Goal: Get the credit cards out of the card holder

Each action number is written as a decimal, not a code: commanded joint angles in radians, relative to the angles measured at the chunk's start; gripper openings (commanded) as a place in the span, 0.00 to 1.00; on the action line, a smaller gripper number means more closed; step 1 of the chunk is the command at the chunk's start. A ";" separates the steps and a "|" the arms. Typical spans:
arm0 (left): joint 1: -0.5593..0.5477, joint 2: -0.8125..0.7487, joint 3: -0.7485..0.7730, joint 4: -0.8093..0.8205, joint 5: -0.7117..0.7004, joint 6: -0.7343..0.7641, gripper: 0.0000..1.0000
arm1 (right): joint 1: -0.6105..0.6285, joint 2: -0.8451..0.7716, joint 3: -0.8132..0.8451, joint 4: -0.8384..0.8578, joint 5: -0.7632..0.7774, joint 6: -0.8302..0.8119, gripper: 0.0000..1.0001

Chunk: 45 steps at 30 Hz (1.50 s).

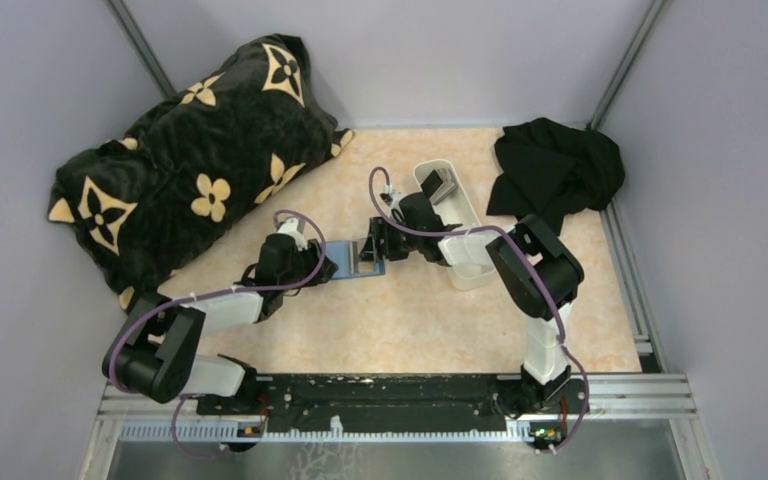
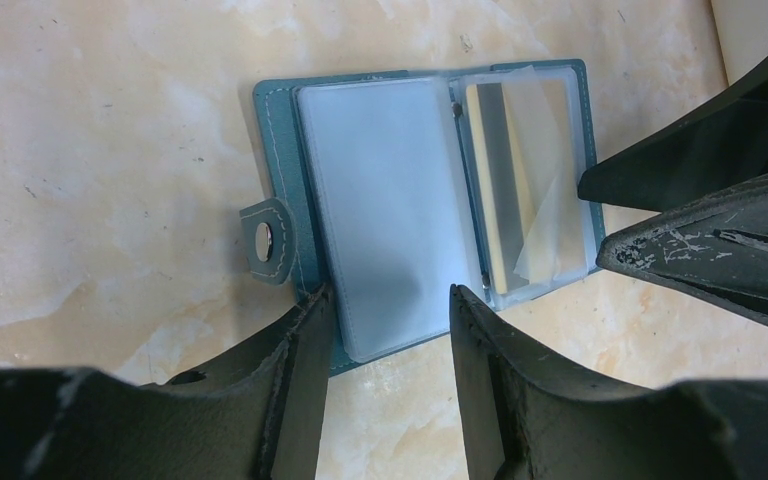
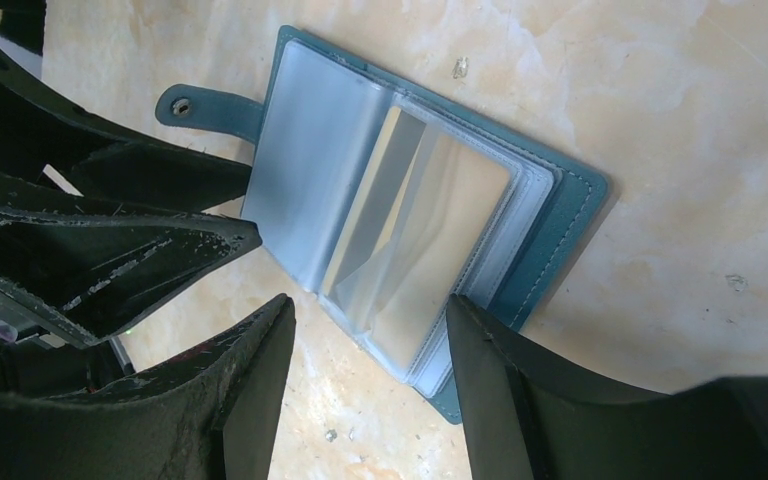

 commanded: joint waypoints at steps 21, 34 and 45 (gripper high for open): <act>0.002 -0.002 -0.013 -0.002 0.027 0.005 0.52 | -0.005 0.019 0.001 -0.011 -0.005 -0.024 0.59; 0.002 0.033 -0.007 0.008 0.050 0.001 0.50 | 0.034 0.089 0.077 0.103 -0.144 0.049 0.59; 0.001 0.045 -0.009 0.012 0.054 0.000 0.51 | 0.056 0.080 0.121 0.138 -0.195 0.074 0.59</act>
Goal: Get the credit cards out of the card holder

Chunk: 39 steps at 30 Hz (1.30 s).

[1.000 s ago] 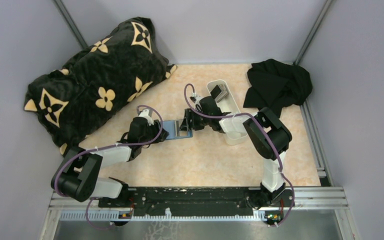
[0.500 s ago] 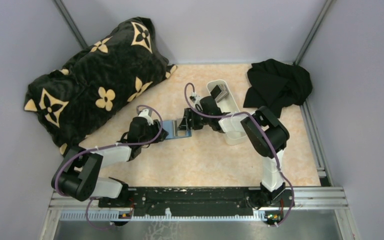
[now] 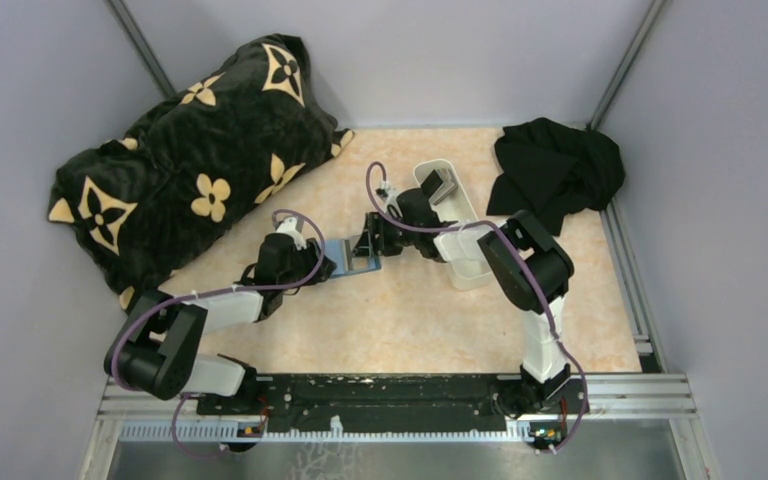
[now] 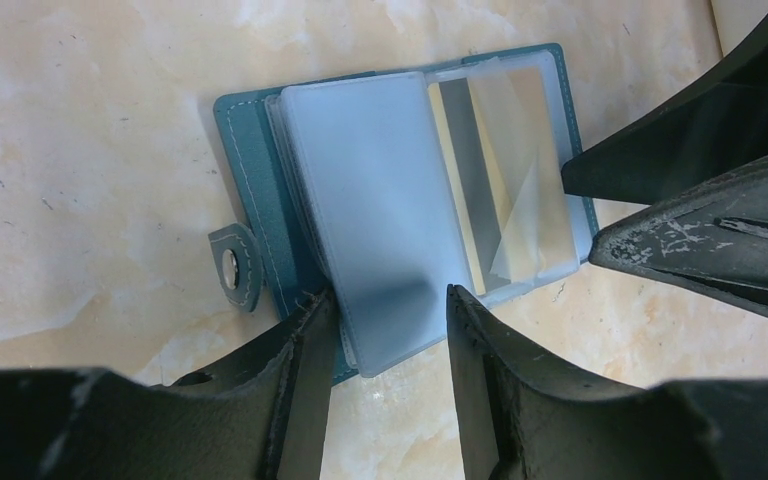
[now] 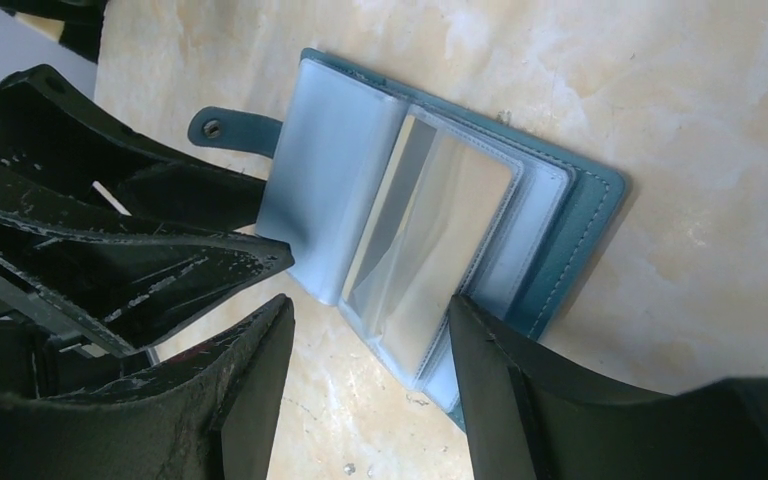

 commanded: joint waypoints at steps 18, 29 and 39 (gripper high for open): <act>-0.007 0.004 -0.007 -0.031 0.053 0.002 0.50 | 0.096 0.050 0.143 0.012 -0.094 0.010 0.59; -0.010 -0.456 0.004 -0.391 -0.067 -0.047 0.51 | 0.097 0.116 0.183 -0.005 -0.080 0.008 0.59; -0.011 -0.325 -0.030 -0.132 0.049 -0.102 0.49 | 0.096 0.072 0.142 -0.002 -0.043 -0.002 0.57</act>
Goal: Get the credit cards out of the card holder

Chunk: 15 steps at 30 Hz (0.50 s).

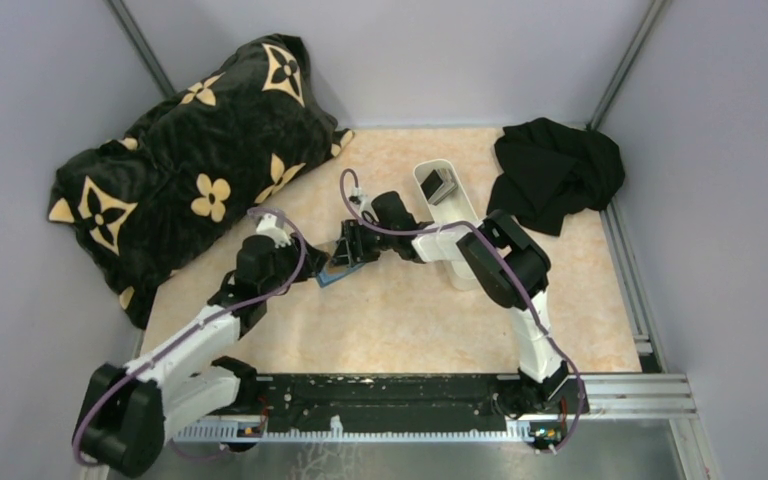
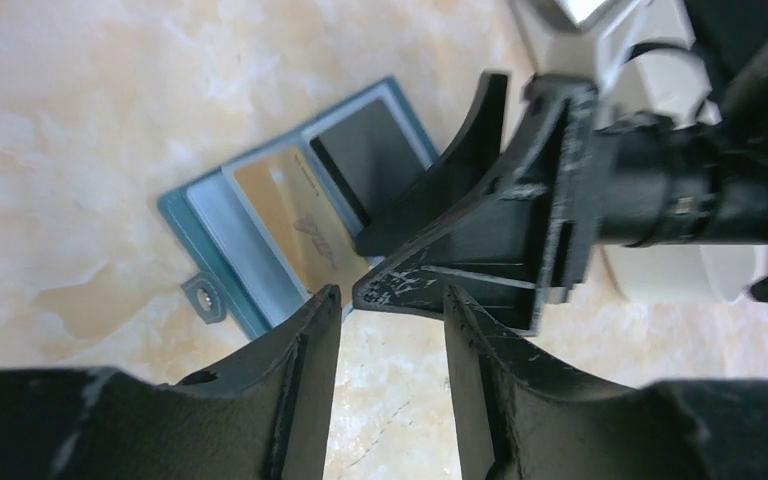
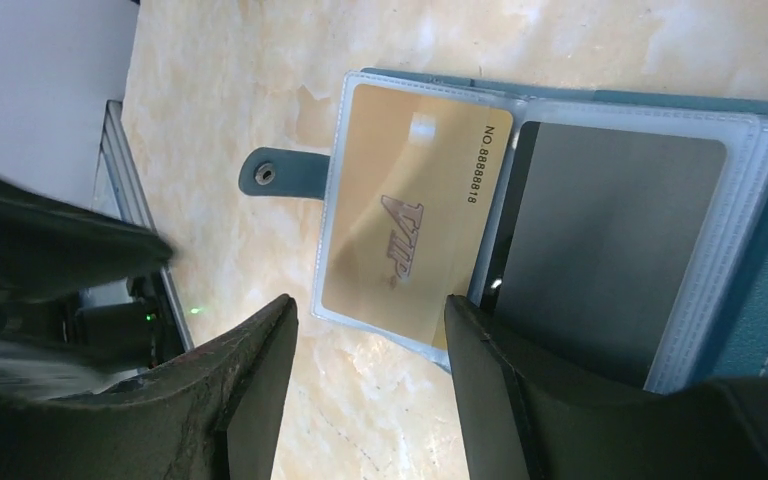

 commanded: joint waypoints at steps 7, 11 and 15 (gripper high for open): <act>0.012 0.433 -0.088 0.516 0.183 -0.137 0.42 | -0.006 -0.080 -0.025 0.026 0.000 -0.034 0.56; 0.021 0.405 -0.081 0.430 0.135 -0.125 0.34 | -0.023 -0.103 -0.050 0.033 -0.006 -0.037 0.56; 0.037 0.397 -0.084 0.396 0.102 -0.093 0.32 | -0.042 -0.112 -0.068 0.052 -0.014 -0.030 0.56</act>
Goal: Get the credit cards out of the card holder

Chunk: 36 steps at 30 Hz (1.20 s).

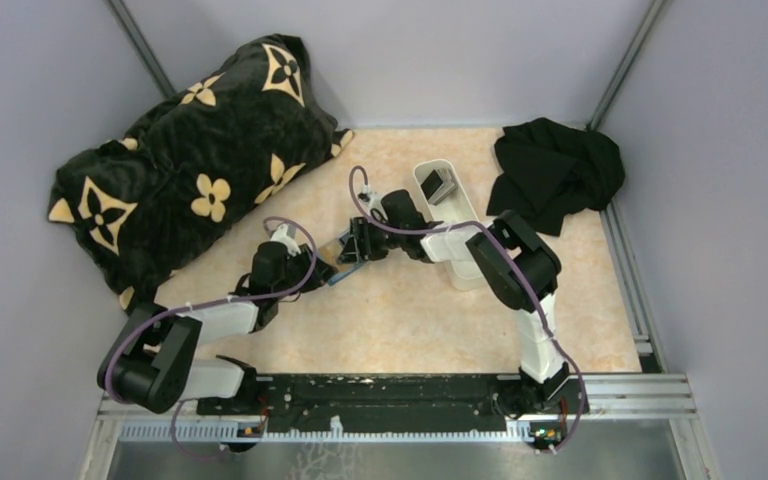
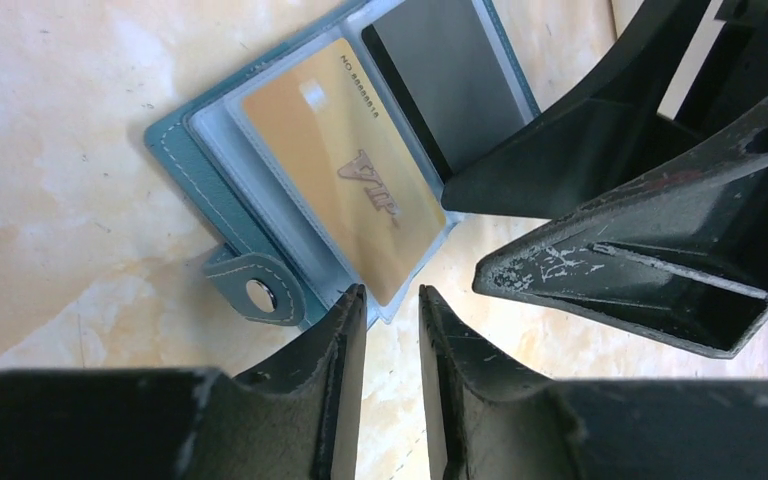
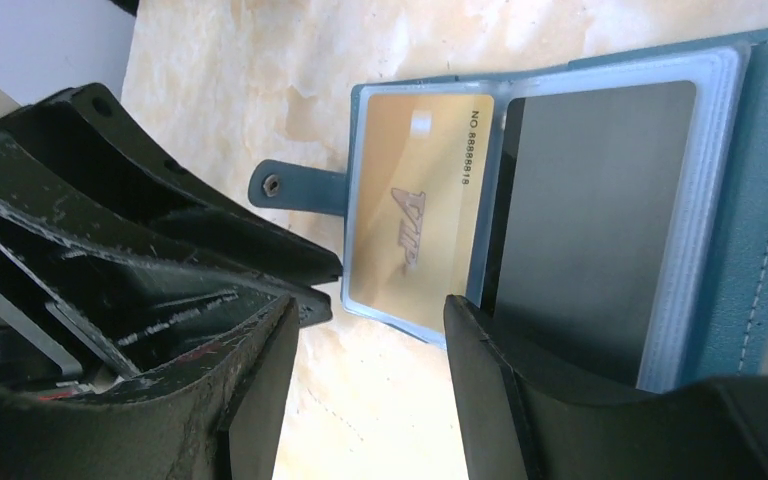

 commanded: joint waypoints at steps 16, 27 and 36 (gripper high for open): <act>0.054 0.014 0.039 0.068 0.098 -0.024 0.31 | -0.061 -0.029 -0.037 0.036 -0.029 -0.024 0.56; 0.056 -0.045 0.160 -0.083 0.049 0.006 0.34 | -0.060 -0.029 -0.050 0.057 -0.037 -0.014 0.56; 0.056 0.119 0.105 0.108 0.150 -0.075 0.35 | -0.062 -0.034 -0.054 0.064 -0.042 -0.005 0.56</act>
